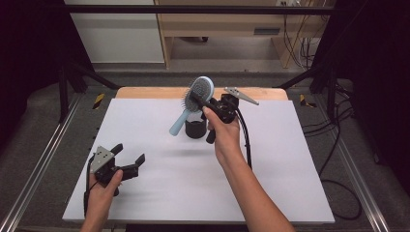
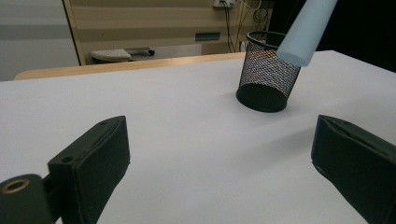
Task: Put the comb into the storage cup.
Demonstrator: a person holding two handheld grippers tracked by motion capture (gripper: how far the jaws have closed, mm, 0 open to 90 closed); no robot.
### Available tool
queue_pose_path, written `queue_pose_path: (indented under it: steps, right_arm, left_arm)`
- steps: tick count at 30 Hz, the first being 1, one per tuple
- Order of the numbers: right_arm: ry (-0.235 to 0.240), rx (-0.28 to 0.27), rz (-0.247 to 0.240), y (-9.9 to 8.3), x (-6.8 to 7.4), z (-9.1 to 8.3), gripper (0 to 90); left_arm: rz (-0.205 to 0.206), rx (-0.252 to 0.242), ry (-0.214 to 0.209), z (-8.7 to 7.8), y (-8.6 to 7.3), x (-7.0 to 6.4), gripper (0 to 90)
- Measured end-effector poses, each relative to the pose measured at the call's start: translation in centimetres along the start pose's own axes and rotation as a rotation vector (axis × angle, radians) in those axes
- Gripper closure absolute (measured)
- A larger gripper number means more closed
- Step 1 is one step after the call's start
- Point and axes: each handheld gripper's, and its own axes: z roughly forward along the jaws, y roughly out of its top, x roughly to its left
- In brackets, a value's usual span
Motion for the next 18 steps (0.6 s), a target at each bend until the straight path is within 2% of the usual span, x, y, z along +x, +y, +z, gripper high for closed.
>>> queue_pose_path:
  steps: [5, 8, 11, 14, 18]
  right_arm:
    - [-0.02, -0.001, -0.011, 0.7, -0.5, 0.9, 54.3]
    - [-0.018, -0.001, 0.012, 0.9, -0.9, 1.3, 54.2]
    - [-0.026, -0.004, 0.017, 1.2, -1.2, 1.6, 54.2]
    - [-0.032, -0.013, 0.02, 1.5, -1.4, 1.8, 54.1]
    - [-0.04, -0.025, 0.025, 1.8, -1.7, 2.1, 54.1]
  left_arm:
    - [0.012, 0.004, -0.021, 0.1, 0.0, -0.4, 4.2]
    - [-0.007, -0.004, -0.025, -0.1, -0.1, -0.6, 4.2]
    - [0.0, -0.013, -0.032, -0.2, -0.1, -0.7, 4.0]
    - [0.036, -0.03, 0.031, -0.3, 0.1, -0.6, 2.3]
    - [-0.008, -0.052, 0.037, -0.6, 0.1, 0.3, 1.8]
